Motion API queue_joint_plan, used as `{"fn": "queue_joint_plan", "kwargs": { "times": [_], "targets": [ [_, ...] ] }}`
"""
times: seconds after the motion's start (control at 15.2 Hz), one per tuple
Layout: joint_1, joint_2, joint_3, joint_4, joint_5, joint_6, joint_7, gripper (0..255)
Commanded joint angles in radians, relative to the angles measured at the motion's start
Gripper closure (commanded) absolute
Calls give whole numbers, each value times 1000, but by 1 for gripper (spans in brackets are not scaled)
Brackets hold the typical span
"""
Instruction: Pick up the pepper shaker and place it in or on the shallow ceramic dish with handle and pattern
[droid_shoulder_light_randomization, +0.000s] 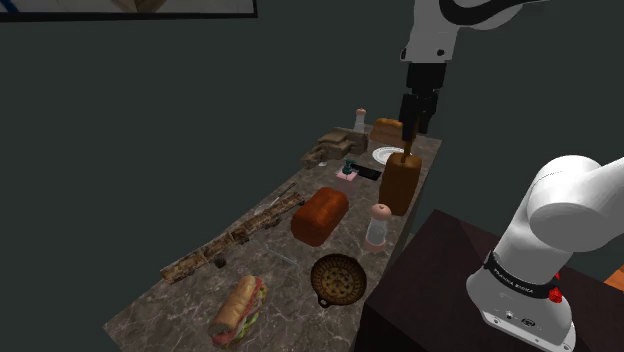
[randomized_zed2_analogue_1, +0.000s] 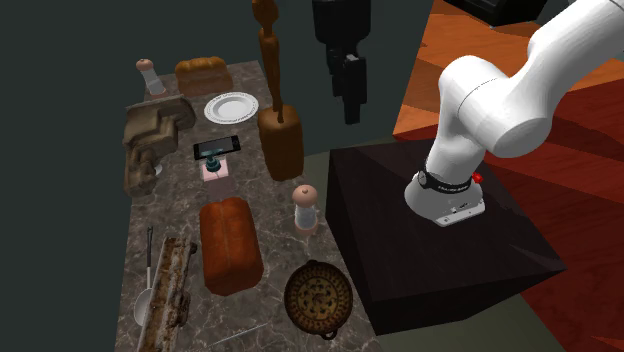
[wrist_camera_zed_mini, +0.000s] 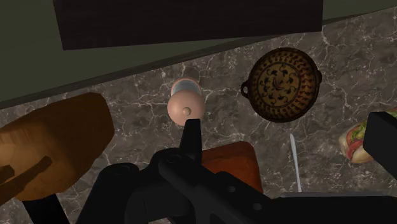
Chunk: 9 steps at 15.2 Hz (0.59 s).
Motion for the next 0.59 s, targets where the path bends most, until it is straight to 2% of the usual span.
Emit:
{"fn": "queue_joint_plan", "kwargs": {
  "times": [0.0, 0.53],
  "targets": [
    [0, 0, 0, 0, 0, 0, 0, 0],
    [-33, 24, -34, -256, 3, 331, -39, 0]
  ]
}}
